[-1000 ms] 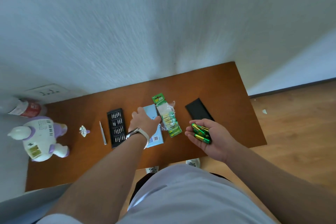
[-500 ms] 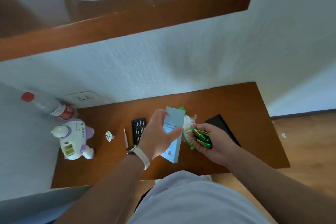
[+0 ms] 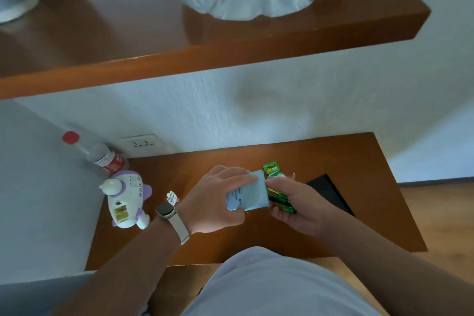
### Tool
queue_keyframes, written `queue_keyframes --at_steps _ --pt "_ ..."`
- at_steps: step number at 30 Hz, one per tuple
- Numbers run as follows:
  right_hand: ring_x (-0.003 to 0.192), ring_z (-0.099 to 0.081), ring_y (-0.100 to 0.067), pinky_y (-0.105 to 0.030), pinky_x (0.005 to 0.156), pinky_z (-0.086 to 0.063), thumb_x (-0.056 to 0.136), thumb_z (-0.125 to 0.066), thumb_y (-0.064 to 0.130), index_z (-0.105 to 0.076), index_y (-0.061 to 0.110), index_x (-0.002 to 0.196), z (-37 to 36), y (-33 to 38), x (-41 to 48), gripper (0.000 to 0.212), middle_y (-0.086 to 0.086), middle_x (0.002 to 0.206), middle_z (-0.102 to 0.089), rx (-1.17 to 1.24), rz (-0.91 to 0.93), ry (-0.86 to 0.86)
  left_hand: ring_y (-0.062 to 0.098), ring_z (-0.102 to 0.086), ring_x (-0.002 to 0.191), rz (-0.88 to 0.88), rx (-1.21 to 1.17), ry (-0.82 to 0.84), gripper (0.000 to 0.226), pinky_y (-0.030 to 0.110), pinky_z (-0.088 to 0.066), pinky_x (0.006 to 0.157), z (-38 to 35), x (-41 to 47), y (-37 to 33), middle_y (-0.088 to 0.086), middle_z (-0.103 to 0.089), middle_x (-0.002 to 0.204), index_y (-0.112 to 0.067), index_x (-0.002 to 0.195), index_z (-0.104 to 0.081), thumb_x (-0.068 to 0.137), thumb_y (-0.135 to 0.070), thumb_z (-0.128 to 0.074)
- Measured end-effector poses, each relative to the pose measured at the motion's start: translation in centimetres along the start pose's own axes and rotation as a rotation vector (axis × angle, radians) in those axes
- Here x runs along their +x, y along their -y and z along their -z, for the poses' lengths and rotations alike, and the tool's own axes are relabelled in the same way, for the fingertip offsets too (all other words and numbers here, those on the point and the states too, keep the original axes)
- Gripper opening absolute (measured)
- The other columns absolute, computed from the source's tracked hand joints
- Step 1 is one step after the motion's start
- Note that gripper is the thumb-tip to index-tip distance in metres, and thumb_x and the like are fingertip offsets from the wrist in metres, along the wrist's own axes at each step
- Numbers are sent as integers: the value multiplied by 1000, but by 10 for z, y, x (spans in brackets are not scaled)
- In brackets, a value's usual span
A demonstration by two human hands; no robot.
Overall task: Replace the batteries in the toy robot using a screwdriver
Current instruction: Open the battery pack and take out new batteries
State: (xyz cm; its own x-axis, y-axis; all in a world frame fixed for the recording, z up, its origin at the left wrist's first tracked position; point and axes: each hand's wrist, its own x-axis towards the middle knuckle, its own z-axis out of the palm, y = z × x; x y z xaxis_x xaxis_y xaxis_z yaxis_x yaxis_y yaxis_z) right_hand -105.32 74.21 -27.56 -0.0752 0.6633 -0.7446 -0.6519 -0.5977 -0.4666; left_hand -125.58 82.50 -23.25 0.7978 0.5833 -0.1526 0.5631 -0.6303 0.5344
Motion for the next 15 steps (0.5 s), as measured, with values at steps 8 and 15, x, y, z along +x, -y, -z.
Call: queue_keyframes --at_steps 8,15 --pt "71 -62 -14 -23 62 -53 92 -68 15 -75 14 95 -20 -4 -3 8 -13 96 -70 -196 10 43 1 -35 116 -22 99 103 79 20 -45 88 13 -5 20 -18 -50 140 -42 150 -36 76 -42 -64" --pt "68 -59 -14 -23 62 -51 93 -67 18 -70 10 104 -26 -7 0 13 -13 97 -69 -279 9 29 -2 -34 106 -76 119 122 77 12 -35 77 19 0 33 -16 -55 131 -39 147 -40 74 -47 -62"
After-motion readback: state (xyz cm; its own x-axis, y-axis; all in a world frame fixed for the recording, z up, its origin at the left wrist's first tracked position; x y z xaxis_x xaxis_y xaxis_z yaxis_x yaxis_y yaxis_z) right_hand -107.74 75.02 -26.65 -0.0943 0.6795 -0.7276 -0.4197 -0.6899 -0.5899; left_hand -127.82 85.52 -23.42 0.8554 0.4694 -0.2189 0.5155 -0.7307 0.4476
